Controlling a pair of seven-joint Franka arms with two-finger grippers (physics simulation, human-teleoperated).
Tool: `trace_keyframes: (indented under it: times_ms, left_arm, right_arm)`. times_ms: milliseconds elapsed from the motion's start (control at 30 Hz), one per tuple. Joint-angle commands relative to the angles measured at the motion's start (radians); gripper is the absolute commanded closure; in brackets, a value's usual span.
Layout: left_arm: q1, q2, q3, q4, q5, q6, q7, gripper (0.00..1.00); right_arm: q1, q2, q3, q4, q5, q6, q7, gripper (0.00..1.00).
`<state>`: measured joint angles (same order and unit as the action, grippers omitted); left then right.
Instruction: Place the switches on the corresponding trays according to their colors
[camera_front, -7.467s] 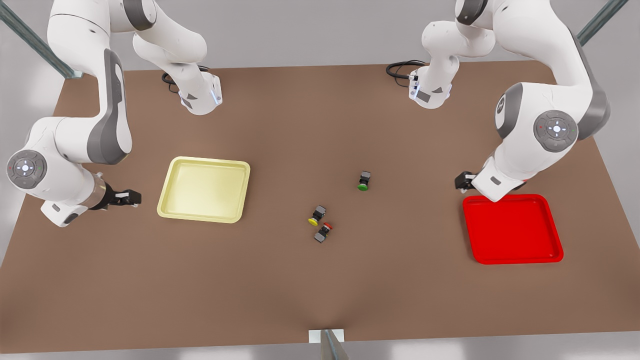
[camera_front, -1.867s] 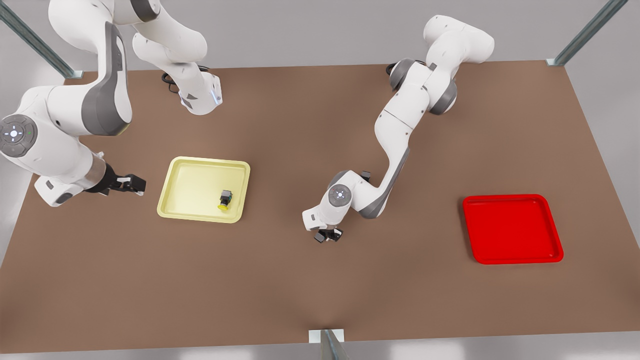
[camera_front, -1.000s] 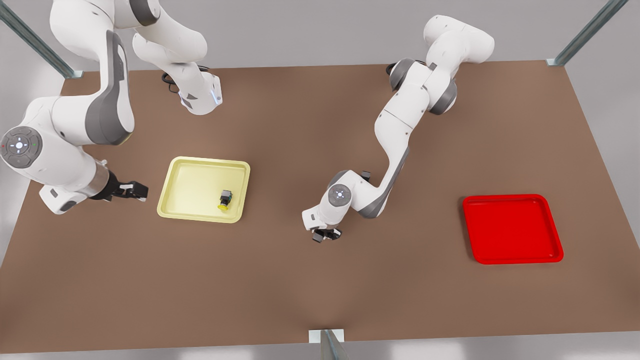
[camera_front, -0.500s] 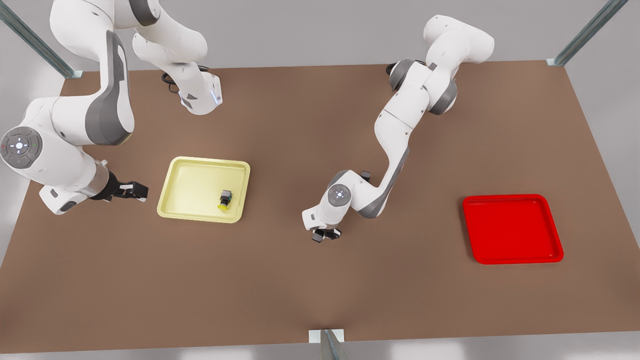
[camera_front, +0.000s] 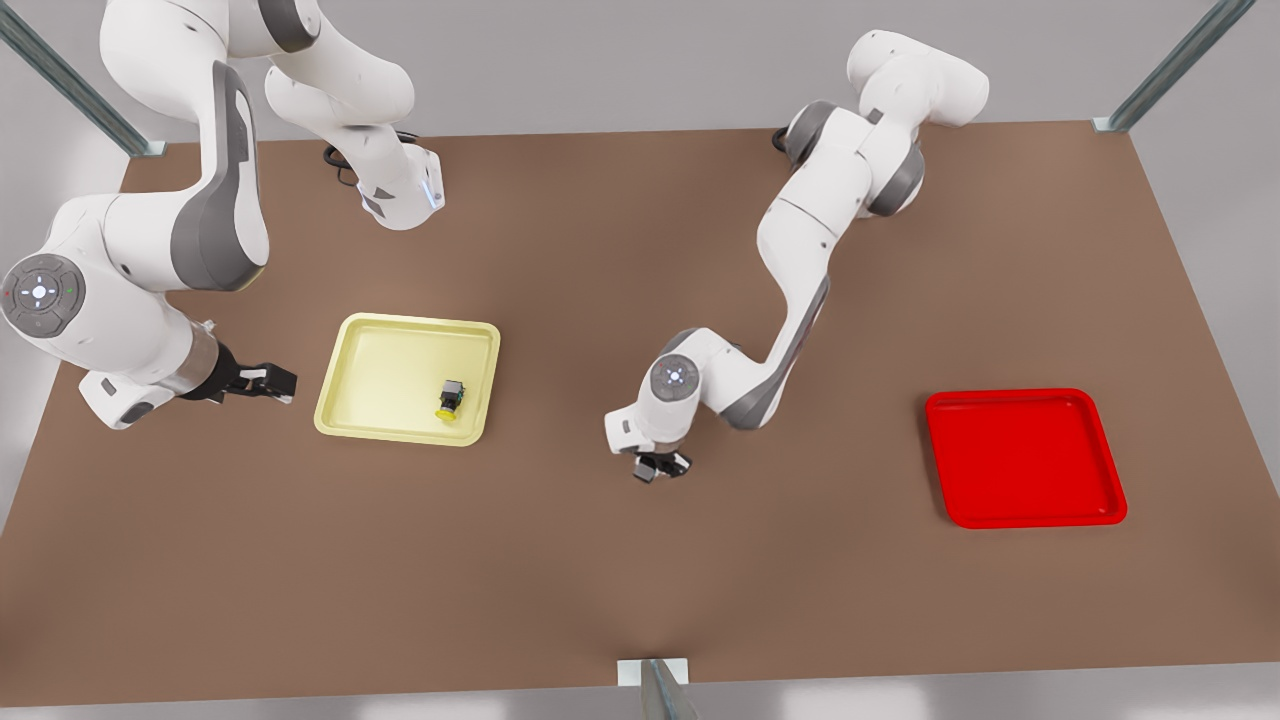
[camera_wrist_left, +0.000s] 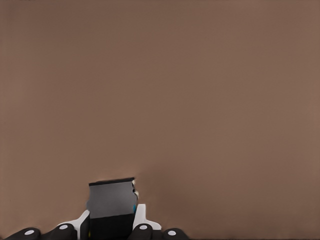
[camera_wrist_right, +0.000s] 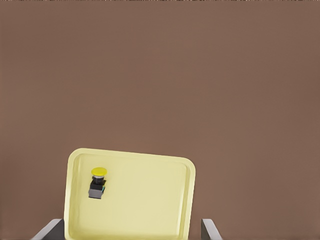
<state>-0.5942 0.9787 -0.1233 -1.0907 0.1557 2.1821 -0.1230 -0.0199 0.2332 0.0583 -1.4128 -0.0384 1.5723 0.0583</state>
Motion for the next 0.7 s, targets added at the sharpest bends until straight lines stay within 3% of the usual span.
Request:
trace_keyframes:
  times_ms: [0,100,167,267,467,667]
  left_arm:
    - [0.013,-0.056,0.002,-0.067,-0.082,-0.001,0.013,0.45]
    - [0.022,-0.256,0.079,-0.317,-0.096,0.002,0.131,0.45]
    - [0.116,-0.396,0.086,-0.498,-0.097,0.005,0.302,0.45]
    - [0.134,-0.515,0.258,-0.666,-0.177,0.013,0.632,0.45]
    - [0.137,-0.531,0.548,-0.741,-0.183,0.088,1.062,0.46]
    - [0.295,-0.471,0.570,-0.759,-0.183,0.171,1.316,0.42]
  right_arm:
    - [0.000,0.000,0.000,0.000,0.000,0.000,0.000,0.00]
    - [-0.002,0.000,0.000,0.000,0.000,0.002,-0.002,0.00]
    - [0.000,0.000,0.000,0.000,0.000,0.006,0.000,0.00]
    - [-0.003,0.002,0.000,0.000,0.000,0.006,0.000,0.00]
    - [-0.005,0.002,0.002,0.000,0.002,0.006,-0.002,0.00]
    - [-0.003,0.005,0.000,0.000,0.002,0.012,-0.002,0.00]
